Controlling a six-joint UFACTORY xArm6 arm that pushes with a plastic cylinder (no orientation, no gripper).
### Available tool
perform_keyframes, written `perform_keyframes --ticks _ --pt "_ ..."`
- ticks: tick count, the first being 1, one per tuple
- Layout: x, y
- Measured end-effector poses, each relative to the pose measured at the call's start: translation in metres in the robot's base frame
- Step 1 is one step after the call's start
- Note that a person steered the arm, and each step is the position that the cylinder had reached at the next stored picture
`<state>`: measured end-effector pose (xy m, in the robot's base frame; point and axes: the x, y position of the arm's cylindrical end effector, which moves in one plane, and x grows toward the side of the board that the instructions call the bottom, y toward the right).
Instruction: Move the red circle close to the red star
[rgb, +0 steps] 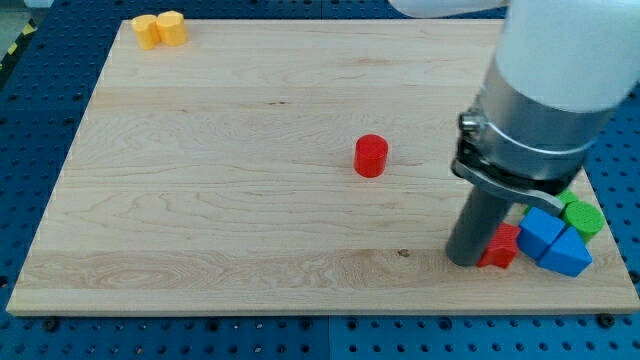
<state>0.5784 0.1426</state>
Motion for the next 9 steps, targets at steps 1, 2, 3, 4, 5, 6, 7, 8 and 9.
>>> perform_keyframes --ticks 1,2,3,4,5,6,7,8,9 --pt "0.011 0.016" --pt "0.013 0.021" --pt "0.001 -0.003" --pt "-0.043 -0.072" --pt "-0.093 -0.135" --pt "-0.13 -0.16" --pt "-0.135 -0.124" --pt "-0.135 -0.091" --pt "-0.129 -0.076"
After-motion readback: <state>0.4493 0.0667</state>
